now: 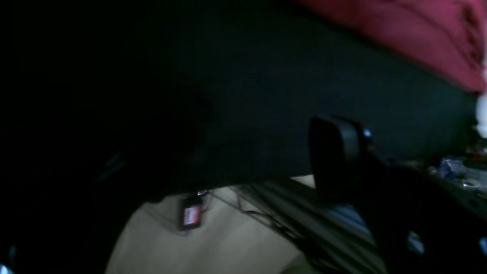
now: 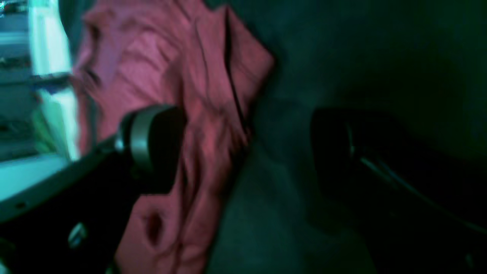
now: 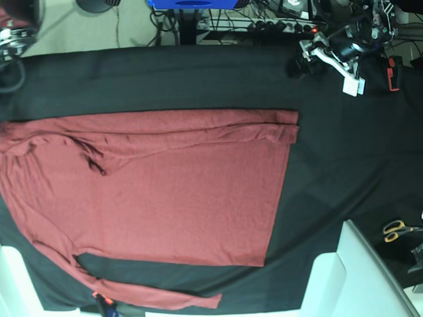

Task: Fold the T-shirt properly

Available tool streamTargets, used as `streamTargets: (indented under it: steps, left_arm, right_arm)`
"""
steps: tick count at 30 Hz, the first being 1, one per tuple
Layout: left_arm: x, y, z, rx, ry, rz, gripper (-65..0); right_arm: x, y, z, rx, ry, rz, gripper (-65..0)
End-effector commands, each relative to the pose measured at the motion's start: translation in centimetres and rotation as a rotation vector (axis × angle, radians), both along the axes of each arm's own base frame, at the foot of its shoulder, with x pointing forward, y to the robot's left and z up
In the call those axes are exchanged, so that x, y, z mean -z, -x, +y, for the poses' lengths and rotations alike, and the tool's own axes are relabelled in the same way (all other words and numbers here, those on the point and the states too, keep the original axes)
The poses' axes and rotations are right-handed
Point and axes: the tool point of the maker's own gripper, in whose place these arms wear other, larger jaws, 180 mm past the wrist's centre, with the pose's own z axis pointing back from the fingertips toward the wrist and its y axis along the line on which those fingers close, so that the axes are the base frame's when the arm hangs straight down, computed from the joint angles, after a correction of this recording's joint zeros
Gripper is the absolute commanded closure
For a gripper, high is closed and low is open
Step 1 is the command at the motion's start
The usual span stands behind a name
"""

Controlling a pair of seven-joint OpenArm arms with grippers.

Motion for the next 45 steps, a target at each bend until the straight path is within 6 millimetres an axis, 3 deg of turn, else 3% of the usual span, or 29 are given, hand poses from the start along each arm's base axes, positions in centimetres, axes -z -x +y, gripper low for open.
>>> streamTargets:
  steps: [1,5,10,14,21,24,26,37,45]
  left_arm:
    - [-0.3,0.0,1.1,-0.012,0.003,-0.013,-52.5]
    - [-0.2,0.0,1.1,-0.018,0.022,-0.017,-52.5]
    - [0.1,0.1,1.1,-0.023,0.026,-0.011,-52.5]
    - [0.0,-0.1,1.1,-0.023,0.026,-0.014,-52.5]
    - [0.0,-0.3,1.1,-0.026,0.027,-0.021,-52.5]
    - [-0.2,-1.5,0.9,-0.033,0.036,-0.043,-52.5]
    - [-0.3,-2.5,0.9,-0.039,0.042,-0.060,-52.5]
    - [-0.3,-5.7,-0.7,-0.069,0.105,-0.107,-53.8]
    - [0.9,-8.0,-2.0,-0.107,0.182,-0.097,-53.8]
  right_arm:
    - [-0.8,-0.6,-1.3,0.025,0.022,-0.022,-50.3]
    - [-0.9,-2.6,-1.6,0.041,0.024,-0.086,-50.3]
    - [-0.8,-5.2,-0.2,-0.030,0.009,-0.091,-50.1]
    - [-1.0,-5.9,-0.2,-0.025,0.019,-0.100,-48.9]
    - [-0.9,-5.7,-0.1,-0.025,0.022,-0.099,-22.8]
    - [-0.8,-5.7,-0.1,-0.023,0.019,-0.096,-6.0]
    - [-0.7,-5.6,-0.1,-0.025,0.017,-0.094,0.0]
    - [-0.7,-5.6,-0.1,-0.027,0.018,-0.091,-0.5]
    - [-0.7,-5.6,-0.1,-0.027,0.018,-0.091,-0.5]
